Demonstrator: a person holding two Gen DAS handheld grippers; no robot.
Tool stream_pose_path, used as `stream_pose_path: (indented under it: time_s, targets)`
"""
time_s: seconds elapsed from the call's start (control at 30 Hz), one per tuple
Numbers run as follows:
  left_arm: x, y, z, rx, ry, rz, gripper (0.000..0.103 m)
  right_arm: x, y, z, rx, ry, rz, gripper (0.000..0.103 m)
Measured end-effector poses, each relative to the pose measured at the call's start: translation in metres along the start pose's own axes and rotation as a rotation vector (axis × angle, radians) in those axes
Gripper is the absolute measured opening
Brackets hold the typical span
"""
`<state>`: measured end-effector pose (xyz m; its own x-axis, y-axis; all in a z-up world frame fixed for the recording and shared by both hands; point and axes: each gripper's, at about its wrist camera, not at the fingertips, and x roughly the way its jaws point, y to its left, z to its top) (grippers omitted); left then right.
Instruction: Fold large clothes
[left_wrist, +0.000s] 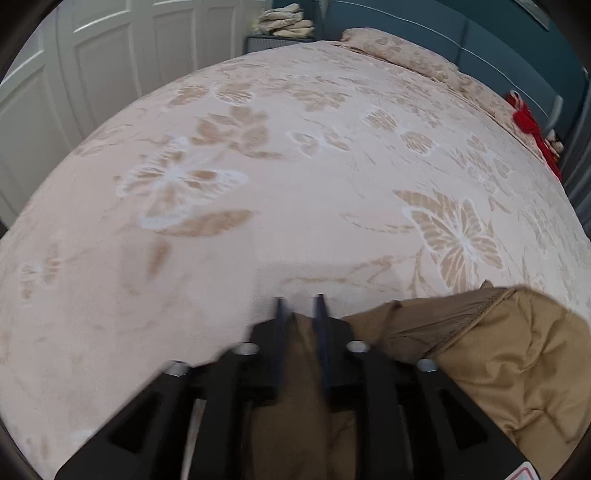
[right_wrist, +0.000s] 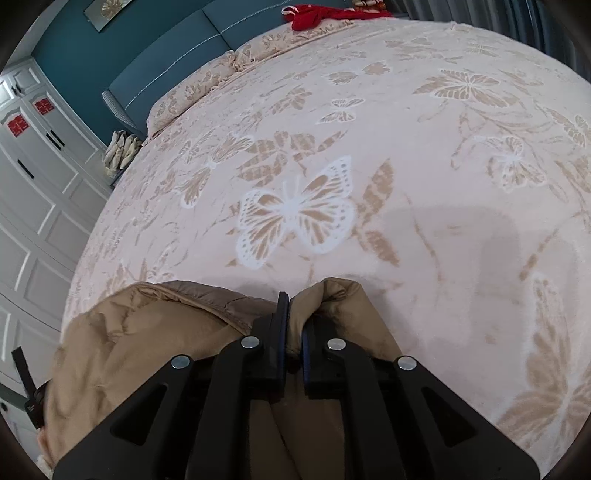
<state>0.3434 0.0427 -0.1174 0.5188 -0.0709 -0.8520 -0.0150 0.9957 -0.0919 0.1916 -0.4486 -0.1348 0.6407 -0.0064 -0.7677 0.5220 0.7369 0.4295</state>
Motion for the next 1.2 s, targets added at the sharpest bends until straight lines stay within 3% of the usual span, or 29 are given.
stream_pose_path:
  time_s: [0.03, 0.1, 0.13, 0.2, 0.23, 0.3, 0.4, 0.5, 0.67, 0.8, 0.93, 1.2]
  targets:
    - [-0.014, 0.008, 0.004, -0.023, -0.022, 0.033, 0.049, -0.007, -0.002, 0.003, 0.018, 0.005, 0.002, 0.013]
    - [-0.055, 0.032, 0.013, -0.066, -0.132, 0.009, 0.061, -0.035, -0.010, 0.011, 0.057, -0.025, 0.014, 0.023]
    - [-0.070, 0.040, 0.016, -0.071, -0.164, 0.008, 0.064, -0.051, -0.012, 0.013, 0.064, -0.052, -0.008, 0.037]
    - [-0.106, 0.050, 0.028, -0.039, -0.224, 0.067, 0.064, -0.081, -0.009, 0.018, 0.033, -0.126, -0.086, 0.044]
    - [-0.126, 0.048, 0.034, -0.005, -0.253, 0.090, 0.064, -0.104, 0.000, 0.020, -0.006, -0.185, -0.129, 0.044]
    - [-0.151, 0.036, 0.039, 0.030, -0.289, 0.062, 0.064, -0.127, 0.020, 0.020, -0.062, -0.235, -0.131, 0.044]
    - [-0.173, -0.013, 0.032, 0.110, -0.298, -0.036, 0.064, -0.140, 0.071, 0.008, -0.175, -0.239, -0.040, 0.029]
    - [-0.166, -0.072, 0.010, 0.197, -0.240, -0.116, 0.064, -0.129, 0.133, -0.018, -0.315, -0.169, 0.050, 0.015]
    - [-0.124, -0.140, -0.035, 0.274, -0.109, -0.141, 0.064, -0.098, 0.189, -0.065, -0.460, -0.098, 0.073, 0.014]
    - [-0.088, -0.162, -0.054, 0.296, -0.075, -0.096, 0.064, -0.069, 0.196, -0.081, -0.521, -0.090, 0.002, 0.014]
    - [-0.069, -0.155, -0.060, 0.275, -0.069, -0.081, 0.064, -0.041, 0.184, -0.085, -0.501, -0.051, -0.034, 0.013]
    - [-0.040, -0.162, -0.076, 0.295, -0.100, -0.057, 0.071, -0.002, 0.172, -0.099, -0.485, -0.016, -0.036, 0.011]
